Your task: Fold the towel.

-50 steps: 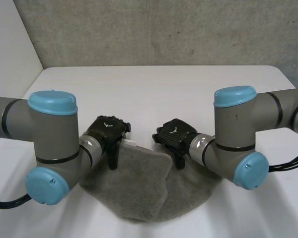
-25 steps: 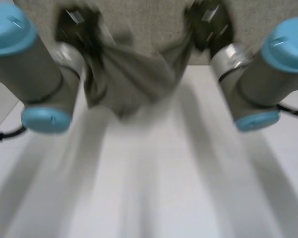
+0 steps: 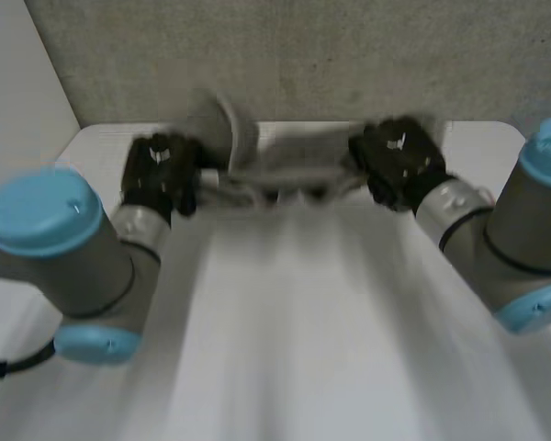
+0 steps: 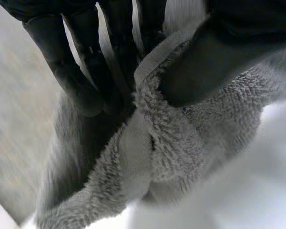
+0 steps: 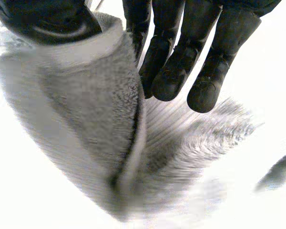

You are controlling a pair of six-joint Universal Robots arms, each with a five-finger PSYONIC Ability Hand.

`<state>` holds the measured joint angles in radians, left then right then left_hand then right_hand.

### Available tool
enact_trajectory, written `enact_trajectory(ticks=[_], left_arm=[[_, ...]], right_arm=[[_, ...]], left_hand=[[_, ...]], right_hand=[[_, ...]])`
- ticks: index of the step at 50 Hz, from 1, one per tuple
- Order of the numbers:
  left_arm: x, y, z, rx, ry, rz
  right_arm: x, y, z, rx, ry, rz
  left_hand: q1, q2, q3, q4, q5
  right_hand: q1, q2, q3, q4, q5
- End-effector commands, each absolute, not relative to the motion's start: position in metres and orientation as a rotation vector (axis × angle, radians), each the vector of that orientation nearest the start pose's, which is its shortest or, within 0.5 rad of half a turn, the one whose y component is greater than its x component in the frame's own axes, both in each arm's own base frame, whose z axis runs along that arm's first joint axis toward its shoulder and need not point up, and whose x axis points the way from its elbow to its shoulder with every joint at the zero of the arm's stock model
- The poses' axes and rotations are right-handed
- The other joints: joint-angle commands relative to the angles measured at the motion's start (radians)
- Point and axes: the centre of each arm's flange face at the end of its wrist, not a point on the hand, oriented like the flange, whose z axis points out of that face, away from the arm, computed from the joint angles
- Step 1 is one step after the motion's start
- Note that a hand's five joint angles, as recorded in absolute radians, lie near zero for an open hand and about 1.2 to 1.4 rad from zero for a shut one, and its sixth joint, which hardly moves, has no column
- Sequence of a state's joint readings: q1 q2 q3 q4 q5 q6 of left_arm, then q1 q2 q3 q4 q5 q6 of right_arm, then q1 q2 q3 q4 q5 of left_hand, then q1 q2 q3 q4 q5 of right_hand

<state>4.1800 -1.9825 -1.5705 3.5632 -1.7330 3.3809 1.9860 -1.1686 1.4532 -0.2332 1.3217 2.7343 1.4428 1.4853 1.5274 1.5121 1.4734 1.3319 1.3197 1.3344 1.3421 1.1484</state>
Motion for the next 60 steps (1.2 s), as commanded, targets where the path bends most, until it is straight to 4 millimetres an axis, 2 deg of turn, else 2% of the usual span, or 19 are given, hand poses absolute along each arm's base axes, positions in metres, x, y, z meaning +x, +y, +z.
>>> enact_trajectory(ticks=[1, 9, 17, 18, 19, 20, 21, 22, 23, 24, 25, 26, 30, 32, 38, 43, 49, 53, 60], left_arm=[[-0.278, -0.256, 0.163, 0.727, 2.3, -2.097], [-0.265, -0.241, 0.15, 0.748, 2.385, -1.954], [-0.258, -0.221, 0.156, 0.779, 2.438, -1.882], [-0.258, -0.219, 0.159, 0.78, 2.435, -1.894], [-0.258, -0.219, 0.159, 0.78, 2.435, -1.894], [-0.257, -0.216, 0.16, 0.784, 2.431, -1.899], [-0.257, -0.216, 0.16, 0.785, 2.431, -1.899], [-0.258, -0.213, 0.163, 0.792, 2.428, -1.91], [-0.259, -0.21, 0.166, 0.8, 2.423, -1.923], [-0.259, -0.21, 0.166, 0.8, 2.423, -1.923], [-0.26, -0.207, 0.167, 0.81, 2.422, -1.924], [-0.26, -0.206, 0.168, 0.812, 2.421, -1.925], [-0.259, -0.205, 0.168, 0.815, 2.424, -1.921], [-0.259, -0.205, 0.171, 0.809, 2.416, -1.935], [-0.259, -0.203, 0.186, 0.801, 2.382, -2.004], [-0.264, -0.202, 0.187, 0.856, 2.393, -2.035], [-0.276, -0.204, 0.187, 0.926, 2.399, -2.074], [-0.293, -0.207, 0.171, 0.996, 2.429, -2.037], [-0.308, -0.223, 0.154, 1.019, 2.437, -2.003]], right_arm=[[0.28, -0.279, 0.187, -1.195, 2.032, -1.869], [0.268, -0.271, 0.171, -1.267, 2.134, -1.769], [0.255, -0.272, 0.168, -1.253, 2.215, -1.722], [0.252, -0.271, 0.167, -1.25, 2.23, -1.708], [0.252, -0.271, 0.167, -1.25, 2.231, -1.708], [0.252, -0.269, 0.165, -1.251, 2.242, -1.69], [0.251, -0.266, 0.163, -1.255, 2.25, -1.671], [0.251, -0.266, 0.163, -1.255, 2.25, -1.671], [0.25, -0.262, 0.161, -1.252, 2.261, -1.654], [0.249, -0.258, 0.16, -1.251, 2.267, -1.64], [0.249, -0.258, 0.16, -1.251, 2.267, -1.64], [0.248, -0.252, 0.159, -1.248, 2.266, -1.625], [0.245, -0.242, 0.16, -1.245, 2.264, -1.625], [0.241, -0.232, 0.16, -1.244, 2.259, -1.635], [0.236, -0.22, 0.166, -1.219, 2.234, -1.707], [0.231, -0.204, 0.171, -1.199, 2.194, -1.764], [0.231, -0.195, 0.166, -1.214, 2.189, -1.758], [0.231, -0.192, 0.162, -1.223, 2.196, -1.74], [0.232, -0.187, 0.157, -1.253, 2.186, -1.713]], left_hand=[[-0.114, -0.156, -0.198, -0.183, -0.319], [-0.108, -0.15, -0.192, -0.177, -0.313], [-0.117, -0.159, -0.201, -0.186, -0.322], [-0.16, -0.203, -0.245, -0.229, -0.365], [-0.161, -0.203, -0.245, -0.23, -0.366], [-0.294, -0.337, -0.379, -0.364, -0.499], [-0.296, -0.338, -0.38, -0.365, -0.501], [-0.543, -0.585, -0.627, -0.612, -0.748], [-0.862, -0.905, -0.947, -0.931, -1.067], [-0.865, -0.908, -0.95, -0.935, -1.07], [-1.08, -1.123, -1.165, -1.15, -1.285], [-1.17, -1.212, -1.254, -1.239, -1.375], [-1.203, -1.245, -1.287, -1.272, -1.408], [-1.203, -1.245, -1.287, -1.272, -1.408], [-1.203, -1.245, -1.287, -1.272, -1.408], [-1.188, -1.231, -1.273, -1.257, -1.393], [-1.173, -1.216, -1.258, -1.243, -1.379], [-1.171, -1.213, -1.255, -1.24, -1.376], [-1.168, -1.21, -1.252, -1.237, -1.373]], right_hand=[[0.064, 0.077, 0.062, 0.054, 0.073], [0.064, 0.077, 0.062, 0.054, 0.073], [0.064, 0.077, 0.062, 0.054, 0.073], [-0.048, -0.036, -0.05, -0.058, -0.039], [-0.049, -0.037, -0.052, -0.059, -0.04], [-0.325, -0.313, -0.328, -0.335, -0.316], [-0.584, -0.572, -0.586, -0.594, -0.575], [-0.586, -0.574, -0.589, -0.597, -0.577], [-0.723, -0.711, -0.725, -0.733, -0.714], [-0.753, -0.741, -0.756, -0.764, -0.744], [-0.754, -0.741, -0.756, -0.764, -0.745], [-0.762, -0.75, -0.765, -0.773, -0.753], [-0.768, -0.756, -0.771, -0.779, -0.759], [-0.76, -0.747, -0.762, -0.77, -0.751], [-0.754, -0.741, -0.756, -0.764, -0.745], [-0.771, -0.759, -0.774, -0.781, -0.762], [-0.783, -0.771, -0.785, -0.793, -0.774], [-0.801, -0.788, -0.803, -0.811, -0.792], [-0.809, -0.797, -0.812, -0.82, -0.801]])
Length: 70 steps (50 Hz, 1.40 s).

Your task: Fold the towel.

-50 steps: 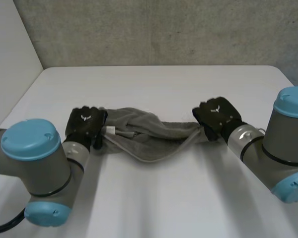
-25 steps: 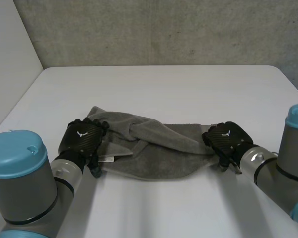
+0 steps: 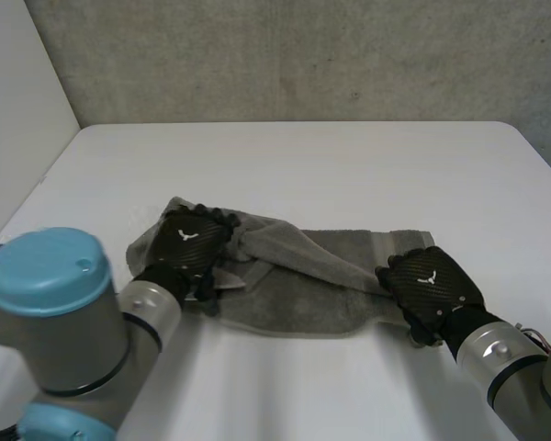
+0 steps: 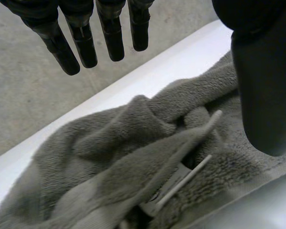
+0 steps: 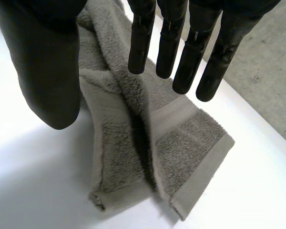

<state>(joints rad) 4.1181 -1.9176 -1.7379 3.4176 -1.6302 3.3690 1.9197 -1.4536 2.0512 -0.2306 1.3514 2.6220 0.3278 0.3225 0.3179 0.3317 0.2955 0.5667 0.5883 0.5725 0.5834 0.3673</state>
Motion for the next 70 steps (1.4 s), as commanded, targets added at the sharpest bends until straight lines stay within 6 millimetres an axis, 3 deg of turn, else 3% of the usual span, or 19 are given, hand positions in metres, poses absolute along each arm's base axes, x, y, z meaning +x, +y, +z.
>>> enact_trajectory(ticks=[1, 10, 16, 19, 21, 26, 34, 41, 50, 52, 53, 54, 61, 67, 69, 70], left_arm=[[-0.312, -0.228, 0.151, 1.021, 2.437, -2.004], [-0.329, -0.258, 0.147, 0.981, 2.404, -2.056], [-0.324, -0.275, 0.154, 0.876, 2.364, -2.081], [-0.313, -0.289, 0.157, 0.771, 2.334, -2.07], [-0.306, -0.297, 0.158, 0.708, 2.319, -2.056], [-0.262, -0.325, 0.156, 0.462, 2.271, -1.933], [-0.224, -0.336, 0.155, 0.302, 2.238, -1.843], [-0.207, -0.332, 0.163, 0.267, 2.241, -1.825], [-0.218, -0.293, 0.168, 0.449, 2.328, -1.872], [-0.236, -0.269, 0.185, 0.631, 2.356, -2.0], [-0.236, -0.269, 0.185, 0.632, 2.356, -2.001], [-0.246, -0.259, 0.192, 0.742, 2.365, -2.065], [-0.265, -0.245, 0.197, 0.97, 2.393, -2.145], [-0.285, -0.247, 0.172, 1.205, 2.374, -2.031], [-0.285, -0.247, 0.172, 1.205, 2.374, -2.031], [-0.294, -0.241, 0.161, 1.309, 2.355, -1.958]], right_arm=[[0.232, -0.187, 0.157, -1.253, 2.186, -1.713], [0.234, -0.192, 0.146, -1.255, 2.186, -1.712], [0.234, -0.202, 0.134, -1.244, 2.203, -1.716], [0.235, -0.205, 0.131, -1.242, 2.207, -1.715], [0.235, -0.212, 0.124, -1.236, 2.225, -1.71], [0.235, -0.219, 0.118, -1.233, 2.248, -1.688], [0.234, -0.219, 0.12, -1.226, 2.252, -1.699], [0.233, -0.218, 0.123, -1.221, 2.256, -1.71], [0.231, -0.219, 0.125, -1.211, 2.271, -1.723], [0.231, -0.219, 0.125, -1.211, 2.27, -1.725], [0.231, -0.219, 0.125, -1.211, 2.27, -1.725], [0.231, -0.219, 0.125, -1.211, 2.27, -1.725], [0.231, -0.219, 0.126, -1.211, 2.27, -1.726], [0.231, -0.218, 0.126, -1.212, 2.272, -1.724], [0.231, -0.218, 0.126, -1.212, 2.272, -1.724], [0.231, -0.218, 0.126, -1.212, 2.272, -1.724]], left_hand=[[-0.05, -0.044, -0.04, -0.054, -0.192], [0.012, 0.017, 0.022, 0.008, -0.13], [0.062, 0.067, 0.072, 0.058, -0.08], [0.071, 0.076, 0.081, 0.067, -0.072], [0.088, 0.094, 0.098, 0.084, -0.054], [0.106, 0.111, 0.116, 0.102, -0.036], [0.1, 0.105, 0.11, 0.096, -0.042], [0.082, 0.088, 0.092, 0.079, -0.06], [0.068, 0.073, 0.078, 0.064, -0.074], [0.068, 0.073, 0.078, 0.064, -0.074], [0.068, 0.073, 0.078, 0.064, -0.074], [0.071, 0.076, 0.081, 0.067, -0.072], [0.077, 0.082, 0.086, 0.073, -0.066], [0.091, 0.096, 0.101, 0.087, -0.051], [0.091, 0.096, 0.101, 0.087, -0.051], [0.091, 0.096, 0.101, 0.087, -0.051]], right_hand=[[-0.044, -0.066, -0.05, -0.061, -0.019], [-0.118, -0.139, -0.123, -0.134, -0.093], [-0.08, -0.101, -0.085, -0.096, -0.055], [-0.056, -0.078, -0.062, -0.073, -0.031], [0.093, 0.071, 0.087, 0.076, 0.118], [0.34, 0.318, 0.334, 0.323, 0.365], [0.411, 0.389, 0.405, 0.394, 0.436], [0.408, 0.386, 0.402, 0.391, 0.433], [0.396, 0.375, 0.39, 0.379, 0.421], [0.393, 0.372, 0.387, 0.376, 0.418], [0.393, 0.372, 0.387, 0.376, 0.418], [0.39, 0.369, 0.384, 0.374, 0.415], [0.379, 0.357, 0.373, 0.362, 0.403], [0.37, 0.348, 0.364, 0.353, 0.395], [0.367, 0.345, 0.361, 0.35, 0.392], [0.367, 0.345, 0.361, 0.35, 0.392]])
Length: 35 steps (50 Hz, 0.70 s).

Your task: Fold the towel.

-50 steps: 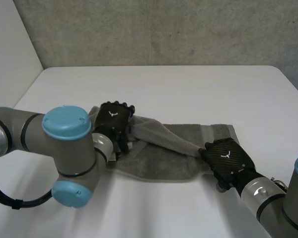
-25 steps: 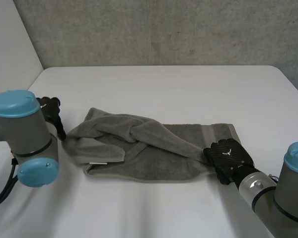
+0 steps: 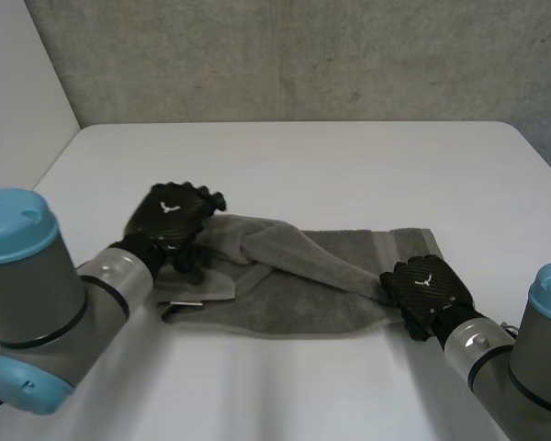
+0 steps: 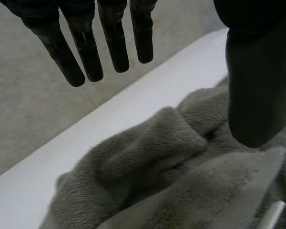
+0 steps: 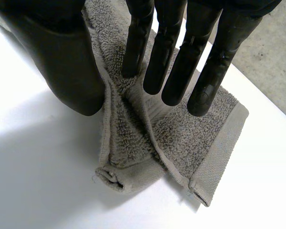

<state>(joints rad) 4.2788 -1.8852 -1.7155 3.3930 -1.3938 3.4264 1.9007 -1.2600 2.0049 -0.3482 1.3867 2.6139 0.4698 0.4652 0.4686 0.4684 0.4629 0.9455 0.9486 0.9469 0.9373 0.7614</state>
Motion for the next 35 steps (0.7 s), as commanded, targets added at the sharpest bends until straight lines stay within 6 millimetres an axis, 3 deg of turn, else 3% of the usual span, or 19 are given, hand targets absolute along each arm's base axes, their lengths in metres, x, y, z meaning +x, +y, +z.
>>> enact_trajectory(ticks=[1, 6, 18, 25, 35], left_arm=[[-0.3, -0.237, 0.153, 1.384, 2.334, -1.892], [-0.305, -0.238, 0.14, 1.424, 2.314, -1.805], [-0.313, -0.24, 0.141, 1.392, 2.274, -1.805], [-0.313, -0.248, 0.141, 1.316, 2.237, -1.786], [-0.308, -0.243, 0.13, 1.412, 2.155, -1.694]], right_arm=[[0.231, -0.218, 0.126, -1.211, 2.274, -1.722], [0.23, -0.218, 0.126, -1.21, 2.276, -1.723], [0.231, -0.218, 0.125, -1.213, 2.275, -1.72], [0.231, -0.218, 0.125, -1.214, 2.273, -1.72], [0.231, -0.217, 0.125, -1.214, 2.272, -1.719]], left_hand=[[-0.051, -0.046, -0.05, -0.049, -0.218], [-0.051, -0.046, -0.05, -0.049, -0.218], [-0.027, -0.023, -0.026, -0.026, -0.195], [0.225, 0.229, 0.226, 0.226, 0.057], [0.231, 0.236, 0.232, 0.233, 0.063]], right_hand=[[-0.015, -0.018, -0.016, -0.007, -0.005], [-0.018, -0.021, -0.019, -0.01, -0.008], [-0.021, -0.024, -0.022, -0.013, -0.011], [-0.018, -0.021, -0.019, -0.01, -0.008], [-0.018, -0.021, -0.019, -0.01, -0.008]])
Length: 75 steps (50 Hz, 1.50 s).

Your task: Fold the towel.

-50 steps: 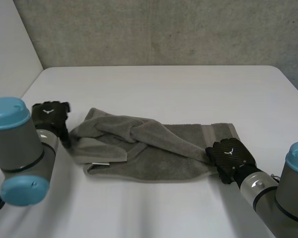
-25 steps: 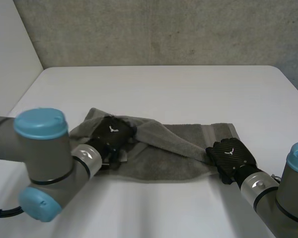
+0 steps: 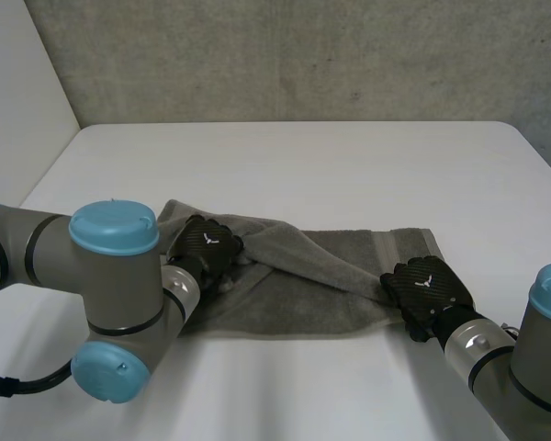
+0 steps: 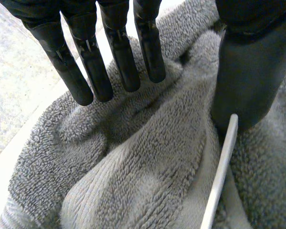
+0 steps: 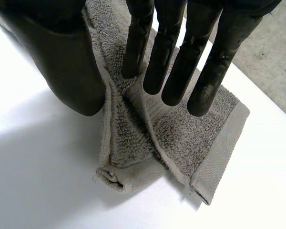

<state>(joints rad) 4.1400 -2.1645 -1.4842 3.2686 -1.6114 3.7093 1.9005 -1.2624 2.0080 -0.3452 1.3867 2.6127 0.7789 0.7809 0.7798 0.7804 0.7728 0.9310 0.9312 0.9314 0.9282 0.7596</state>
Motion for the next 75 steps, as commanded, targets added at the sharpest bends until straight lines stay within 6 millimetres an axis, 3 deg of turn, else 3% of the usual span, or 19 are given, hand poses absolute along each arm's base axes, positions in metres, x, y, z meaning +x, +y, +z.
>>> enact_trajectory(ticks=[1, 11, 17, 23, 25, 28, 38, 44, 48, 52, 58, 61, 63, 64, 66, 67, 68, 72, 75], left_arm=[[-0.308, -0.243, 0.129, 1.411, 2.154, -1.696], [-0.307, -0.245, 0.139, 1.383, 2.147, -1.73], [-0.299, -0.245, 0.178, 1.256, 2.115, -1.861], [-0.279, -0.249, 0.211, 1.029, 2.152, -1.977], [-0.26, -0.249, 0.241, 0.859, 2.163, -2.087], [-0.24, -0.252, 0.261, 0.697, 2.172, -2.168], [-0.206, -0.238, 0.314, 0.491, 2.06, -2.371], [-0.195, -0.239, 0.3, 0.502, 2.109, -2.316], [-0.196, -0.24, 0.281, 0.538, 2.181, -2.256], [-0.205, -0.258, 0.235, 0.604, 2.354, -2.083], [-0.216, -0.29, 0.221, 0.613, 2.391, -2.049], [-0.225, -0.315, 0.238, 0.596, 2.317, -2.145], [-0.234, -0.336, 0.287, 0.536, 2.155, -2.36], [-0.234, -0.336, 0.287, 0.535, 2.154, -2.361], [-0.235, -0.352, 0.351, 0.404, 1.96, -2.63], [-0.235, -0.352, 0.351, 0.403, 1.959, -2.631], [-0.233, -0.355, 0.382, 0.327, 1.854, -2.765], [-0.228, -0.358, 0.43, 0.168, 1.678, -2.993], [-0.224, -0.359, 0.444, 0.087, 1.63, -3.081]], right_arm=[[0.231, -0.217, 0.125, -1.214, 2.272, -1.719], [0.23, -0.218, 0.126, -1.21, 2.275, -1.725], [0.231, -0.221, 0.139, -1.199, 2.244, -1.782], [0.216, -0.234, 0.19, -1.102, 2.201, -1.952], [0.21, -0.237, 0.22, -1.078, 2.149, -2.035], [0.209, -0.237, 0.234, -1.075, 2.118, -2.064], [0.194, -0.234, 0.322, -1.056, 2.074, -2.136], [0.189, -0.235, 0.331, -1.1, 2.169, -2.03], [0.188, -0.256, 0.298, -1.267, 2.31, -1.821], [0.188, -0.274, 0.279, -1.371, 2.362, -1.74], [0.213, -0.308, 0.252, -1.436, 2.367, -1.68], [0.232, -0.33, 0.269, -1.406, 2.299, -1.892], [0.241, -0.341, 0.289, -1.339, 2.209, -2.078], [0.249, -0.351, 0.311, -1.243, 2.082, -2.278], [0.253, -0.359, 0.333, -1.127, 1.933, -2.46], [0.255, -0.361, 0.36, -1.005, 1.749, -2.637], [0.251, -0.357, 0.394, -0.872, 1.566, -2.801], [0.244, -0.334, 0.436, -0.74, 1.338, -2.941], [0.243, -0.334, 0.43, -0.75, 1.365, -2.91]], left_hand=[[-0.072, -0.074, -0.073, -0.074, -0.241], [0.602, 0.6, 0.601, 0.601, 0.434], [0.617, 0.615, 0.616, 0.616, 0.449], [0.617, 0.615, 0.616, 0.616, 0.449], [0.617, 0.615, 0.616, 0.616, 0.449], [0.617, 0.615, 0.616, 0.616, 0.449], [0.617, 0.615, 0.616, 0.616, 0.449], [0.617, 0.615, 0.616, 0.616, 0.449], [0.617, 0.615, 0.616, 0.616, 0.449], [0.617, 0.615, 0.616, 0.616, 0.449], [0.617, 0.615, 0.616, 0.616, 0.449], [0.617, 0.615, 0.616, 0.616, 0.449], [0.617, 0.615, 0.616, 0.616, 0.449], [0.617, 0.615, 0.616, 0.616, 0.449], [0.617, 0.615, 0.616, 0.616, 0.449], [0.617, 0.615, 0.616, 0.616, 0.449], [0.617, 0.615, 0.616, 0.616, 0.449], [0.617, 0.615, 0.616, 0.616, 0.449], [0.617, 0.615, 0.616, 0.616, 0.449]], right_hand=[[-0.003, -0.004, -0.004, -0.001, -0.007], [0.026, 0.026, 0.025, 0.029, 0.023], [0.32, 0.319, 0.319, 0.322, 0.316], [0.465, 0.465, 0.465, 0.468, 0.462], [0.465, 0.465, 0.465, 0.468, 0.462], [0.465, 0.465, 0.465, 0.468, 0.462], [0.465, 0.465, 0.465, 0.468, 0.462], [0.465, 0.465, 0.465, 0.468, 0.462], [0.465, 0.465, 0.465, 0.468, 0.462], [0.465, 0.465, 0.465, 0.468, 0.462], [0.465, 0.465, 0.465, 0.468, 0.462], [0.465, 0.465, 0.465, 0.468, 0.462], [0.465, 0.465, 0.465, 0.468, 0.462], [0.465, 0.465, 0.465, 0.468, 0.462], [0.465, 0.465, 0.465, 0.468, 0.462], [0.465, 0.465, 0.465, 0.468, 0.462], [0.465, 0.465, 0.465, 0.468, 0.462], [0.465, 0.465, 0.465, 0.468, 0.462], [0.465, 0.465, 0.465, 0.468, 0.462]])
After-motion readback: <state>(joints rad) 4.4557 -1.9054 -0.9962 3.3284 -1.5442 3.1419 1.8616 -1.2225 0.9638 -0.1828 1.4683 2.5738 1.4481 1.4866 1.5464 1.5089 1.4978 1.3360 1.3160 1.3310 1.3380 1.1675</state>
